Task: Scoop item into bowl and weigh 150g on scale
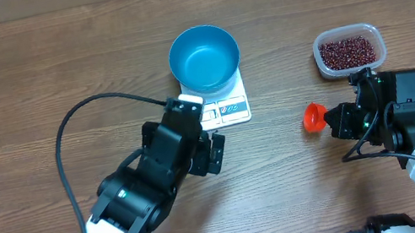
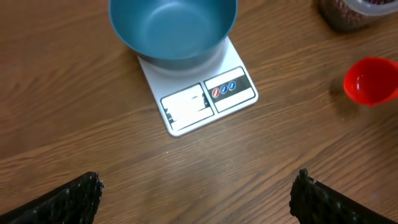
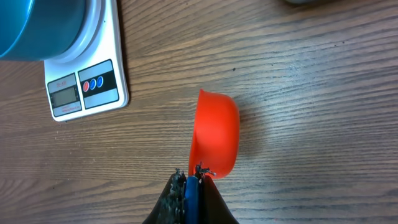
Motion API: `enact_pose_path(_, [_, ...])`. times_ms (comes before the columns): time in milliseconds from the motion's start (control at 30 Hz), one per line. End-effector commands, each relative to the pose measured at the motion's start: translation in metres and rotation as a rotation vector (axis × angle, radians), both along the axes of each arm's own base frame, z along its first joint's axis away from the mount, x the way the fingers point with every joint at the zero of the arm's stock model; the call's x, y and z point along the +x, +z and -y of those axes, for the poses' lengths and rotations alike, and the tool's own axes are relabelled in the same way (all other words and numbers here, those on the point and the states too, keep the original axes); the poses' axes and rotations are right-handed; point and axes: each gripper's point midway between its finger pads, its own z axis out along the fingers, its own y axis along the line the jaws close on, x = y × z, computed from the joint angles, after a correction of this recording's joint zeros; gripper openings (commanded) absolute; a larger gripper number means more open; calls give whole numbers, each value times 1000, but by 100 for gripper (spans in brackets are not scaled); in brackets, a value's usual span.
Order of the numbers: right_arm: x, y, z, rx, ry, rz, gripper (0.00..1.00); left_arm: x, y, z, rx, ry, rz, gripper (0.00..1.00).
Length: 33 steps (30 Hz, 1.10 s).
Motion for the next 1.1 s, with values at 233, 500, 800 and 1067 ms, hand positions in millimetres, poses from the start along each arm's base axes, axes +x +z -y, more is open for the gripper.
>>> enact_pose_path(233, [8,17,1,-2,5,58,4,-16,22,-32,-35,39,162,99])
enact_pose_path(500, [8,17,1,-2,5,58,4,-26,32,-24,-48,-73,203,100])
enact_pose_path(800, [8,17,1,-2,5,58,4,-16,6,-16,15,-85,127,99])
enact_pose_path(1067, [8,17,1,-2,5,58,4,-9,-18,-9,68,-89,57,100])
